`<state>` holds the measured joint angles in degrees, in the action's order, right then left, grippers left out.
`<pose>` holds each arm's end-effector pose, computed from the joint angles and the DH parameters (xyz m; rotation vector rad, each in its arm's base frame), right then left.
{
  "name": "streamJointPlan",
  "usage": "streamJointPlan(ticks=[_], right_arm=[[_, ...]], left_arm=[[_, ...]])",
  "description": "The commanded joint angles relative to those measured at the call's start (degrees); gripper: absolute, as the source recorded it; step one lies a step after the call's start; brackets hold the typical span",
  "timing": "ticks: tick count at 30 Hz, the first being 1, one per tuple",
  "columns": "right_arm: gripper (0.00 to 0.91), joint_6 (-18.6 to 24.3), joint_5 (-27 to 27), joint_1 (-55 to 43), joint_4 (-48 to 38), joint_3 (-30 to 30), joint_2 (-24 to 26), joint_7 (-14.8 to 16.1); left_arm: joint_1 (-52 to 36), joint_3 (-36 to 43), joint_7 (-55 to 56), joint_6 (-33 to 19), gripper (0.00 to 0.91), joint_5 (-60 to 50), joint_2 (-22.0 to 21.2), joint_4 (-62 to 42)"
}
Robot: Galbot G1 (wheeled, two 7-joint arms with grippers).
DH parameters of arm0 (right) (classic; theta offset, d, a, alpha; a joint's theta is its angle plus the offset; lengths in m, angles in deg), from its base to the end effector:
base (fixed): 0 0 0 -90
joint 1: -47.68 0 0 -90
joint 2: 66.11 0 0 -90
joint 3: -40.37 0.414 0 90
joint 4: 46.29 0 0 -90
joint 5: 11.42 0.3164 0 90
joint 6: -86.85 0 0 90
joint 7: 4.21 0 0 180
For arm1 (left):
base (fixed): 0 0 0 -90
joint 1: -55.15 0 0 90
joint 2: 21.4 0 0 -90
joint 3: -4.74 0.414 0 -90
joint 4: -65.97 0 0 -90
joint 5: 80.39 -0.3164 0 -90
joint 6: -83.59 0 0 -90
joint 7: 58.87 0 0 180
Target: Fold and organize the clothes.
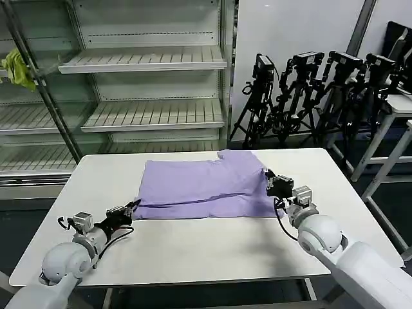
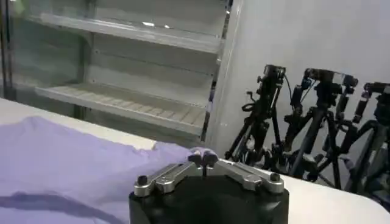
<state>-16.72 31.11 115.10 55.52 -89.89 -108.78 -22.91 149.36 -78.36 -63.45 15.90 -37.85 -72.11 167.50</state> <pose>0.3656 -0.1211 -0.2637 0.4081 -2.9296 0.3428 0.2853 0.1933 -0.3169 -0.4318 -2.7218 0.0674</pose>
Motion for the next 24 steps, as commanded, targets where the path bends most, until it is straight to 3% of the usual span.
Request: streamJointPlan(ticks=[1, 2, 3, 4, 5, 6, 24], right_arm=[[0.000, 0.09, -0.43, -0.84, -1.00, -0.60, -0.47, -0.02], [0.081, 0.09, -0.53, -1.10, -1.31, -0.77, -0.69, -0.04], [0.272, 0.08, -0.66, -1.30, -1.57, -0.88, -0.83, -0.07], [0.584, 0.06, -0.72, -1.45, -1.73, -0.92, -0.99, -0.17], [0.796, -0.15, -0.76, -1.71, -1.99, -0.97, -1.15, -0.32], [0.907, -0.25, -0.80, -1.81, -2.06, -0.97, -1.18, -0.48], [0.907, 0.17, -3.27, 0.14, -7.57, 3.36, -1.15, 0.37]], left_arm=[[-0.26, 0.19, 0.03, -0.26, 0.050, -0.29, 0.01, -0.50], [-0.29, 0.17, 0.03, -0.26, 0.071, -0.32, 0.01, -0.53], [-0.35, 0.16, 0.04, -0.31, 0.191, -0.36, 0.01, -0.58], [-0.40, 0.14, 0.06, -0.30, 0.856, -0.40, 0.01, -0.58], [-0.44, 0.08, 0.14, -0.30, 0.907, -0.53, 0.03, -0.60], [-0.46, 0.03, 0.16, -0.28, 0.907, -0.65, 0.05, -0.60], [-1.61, -0.97, -0.32, -1.32, 0.907, -2.78, 0.61, -4.55]])
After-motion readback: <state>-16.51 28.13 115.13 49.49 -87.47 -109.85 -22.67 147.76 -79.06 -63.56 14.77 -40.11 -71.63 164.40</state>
